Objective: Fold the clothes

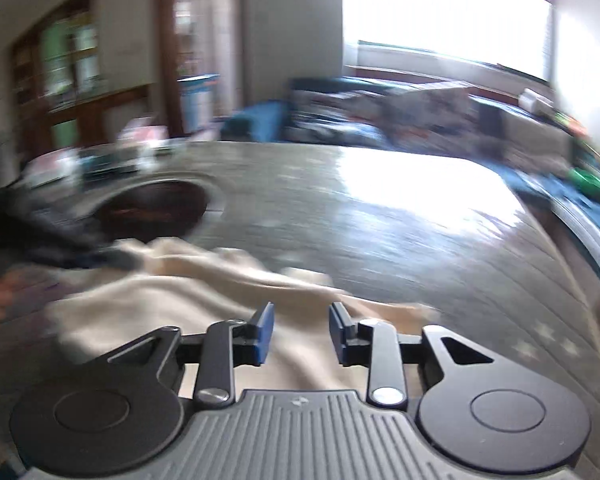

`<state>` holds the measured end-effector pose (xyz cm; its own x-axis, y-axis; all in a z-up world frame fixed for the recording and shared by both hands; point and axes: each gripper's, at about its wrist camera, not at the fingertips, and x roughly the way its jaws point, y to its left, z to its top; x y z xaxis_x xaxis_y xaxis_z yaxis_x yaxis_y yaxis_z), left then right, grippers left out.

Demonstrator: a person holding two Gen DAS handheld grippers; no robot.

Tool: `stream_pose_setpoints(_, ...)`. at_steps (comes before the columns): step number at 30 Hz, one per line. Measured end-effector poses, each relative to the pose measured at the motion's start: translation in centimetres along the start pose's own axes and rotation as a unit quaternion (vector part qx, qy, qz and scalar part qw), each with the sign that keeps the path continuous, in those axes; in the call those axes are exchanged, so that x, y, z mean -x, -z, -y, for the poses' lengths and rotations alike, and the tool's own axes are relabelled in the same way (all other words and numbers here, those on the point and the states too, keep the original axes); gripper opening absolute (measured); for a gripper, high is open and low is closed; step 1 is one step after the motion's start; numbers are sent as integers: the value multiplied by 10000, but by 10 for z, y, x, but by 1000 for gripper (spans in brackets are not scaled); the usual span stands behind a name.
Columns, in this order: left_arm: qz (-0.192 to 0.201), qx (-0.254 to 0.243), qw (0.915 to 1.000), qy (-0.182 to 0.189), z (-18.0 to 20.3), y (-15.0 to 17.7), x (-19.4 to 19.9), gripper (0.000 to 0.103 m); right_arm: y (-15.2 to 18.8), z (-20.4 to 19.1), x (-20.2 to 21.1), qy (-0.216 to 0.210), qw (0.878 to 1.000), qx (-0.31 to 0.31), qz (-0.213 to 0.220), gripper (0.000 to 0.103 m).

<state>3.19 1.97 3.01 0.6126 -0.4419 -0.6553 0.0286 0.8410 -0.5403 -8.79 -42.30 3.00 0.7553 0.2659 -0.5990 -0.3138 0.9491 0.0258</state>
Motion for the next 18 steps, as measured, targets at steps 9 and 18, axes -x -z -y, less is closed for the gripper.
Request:
stream_pose_setpoints(9,-20,15,9999,118,-2,-4,-1,16,15,60,-36,364,9950,-882,-293,40)
stream_pose_setpoints(18,-3,-123,9996,242,6,-9,0,14,22,69,-31,76,9924,-1210,-206,12)
